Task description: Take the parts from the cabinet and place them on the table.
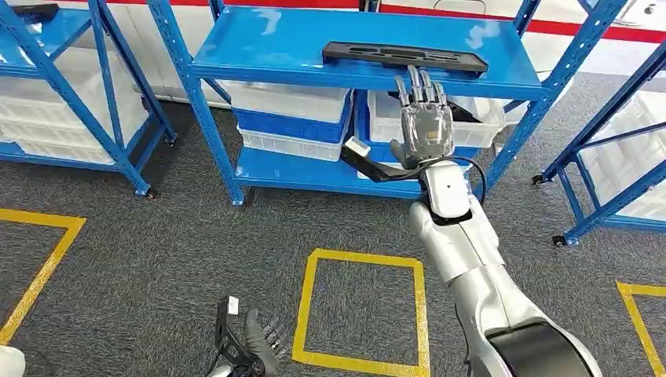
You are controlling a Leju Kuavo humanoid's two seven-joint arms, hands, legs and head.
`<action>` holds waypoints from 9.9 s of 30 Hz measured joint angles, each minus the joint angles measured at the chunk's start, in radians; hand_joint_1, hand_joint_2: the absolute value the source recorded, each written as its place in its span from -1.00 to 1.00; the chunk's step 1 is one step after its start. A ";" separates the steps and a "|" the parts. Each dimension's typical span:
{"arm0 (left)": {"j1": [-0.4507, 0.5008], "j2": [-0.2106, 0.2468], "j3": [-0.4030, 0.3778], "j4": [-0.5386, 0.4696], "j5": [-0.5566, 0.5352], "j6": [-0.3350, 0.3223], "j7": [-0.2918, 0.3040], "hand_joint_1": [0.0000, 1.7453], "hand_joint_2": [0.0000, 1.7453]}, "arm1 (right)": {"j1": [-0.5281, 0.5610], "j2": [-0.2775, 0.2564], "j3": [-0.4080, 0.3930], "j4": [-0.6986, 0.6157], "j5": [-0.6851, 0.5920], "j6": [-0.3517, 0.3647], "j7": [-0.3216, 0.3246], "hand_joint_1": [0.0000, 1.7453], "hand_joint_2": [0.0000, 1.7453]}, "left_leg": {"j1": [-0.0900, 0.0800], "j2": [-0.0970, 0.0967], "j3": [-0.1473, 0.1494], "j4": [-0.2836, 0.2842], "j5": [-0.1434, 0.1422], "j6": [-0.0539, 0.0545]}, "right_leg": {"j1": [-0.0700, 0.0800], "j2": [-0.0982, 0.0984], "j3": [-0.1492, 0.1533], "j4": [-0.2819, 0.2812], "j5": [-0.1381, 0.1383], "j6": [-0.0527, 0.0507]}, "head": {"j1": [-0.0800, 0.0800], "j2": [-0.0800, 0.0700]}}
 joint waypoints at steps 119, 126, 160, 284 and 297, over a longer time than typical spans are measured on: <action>-0.040 -0.014 -0.052 0.044 0.056 0.069 0.053 -1.00 -1.00 | 0.143 -0.045 -0.028 -0.118 -0.118 -0.082 -0.075 -1.00 1.00 | 0.002 -0.011 -0.028 -0.012 0.045 -0.042 | 0.014 0.009 0.194 -0.320 0.072 -0.018 | -0.015 0.000; -0.040 -0.015 -0.051 0.044 0.056 0.081 0.043 -1.00 -1.00 | 0.172 -0.050 -0.031 -0.246 -0.158 -0.099 -0.104 -1.00 1.00 | -0.002 -0.013 -0.027 -0.011 0.045 -0.041 | 0.012 0.009 0.194 -0.320 0.072 -0.018 | -0.015 0.000; -0.045 -0.034 -0.042 0.035 0.047 0.116 0.024 -1.00 -1.00 | 0.341 -0.122 0.088 -0.427 -0.290 -0.117 -0.153 -1.00 1.00 | -0.004 -0.013 -0.027 -0.011 0.045 -0.041 | 0.011 0.008 0.194 -0.320 0.072 -0.018 | -0.015 0.000; -0.069 -0.067 -0.144 0.048 0.164 0.126 0.057 -1.00 -1.00 | 0.102 -0.069 0.172 0.072 -0.275 -0.152 0.003 -1.00 1.00 | -0.006 -0.014 -0.026 -0.010 0.045 -0.041 | 0.011 0.008 0.197 -0.320 0.073 -0.017 | -0.015 0.000; -0.071 -0.069 -0.153 0.048 0.168 0.125 0.071 -1.00 -1.00 | 0.037 -0.034 0.174 0.189 -0.245 -0.145 0.046 -1.00 1.00 | -0.006 -0.014 -0.026 -0.010 0.045 -0.041 | 0.011 0.008 0.197 -0.320 0.073 -0.017 | -0.015 0.000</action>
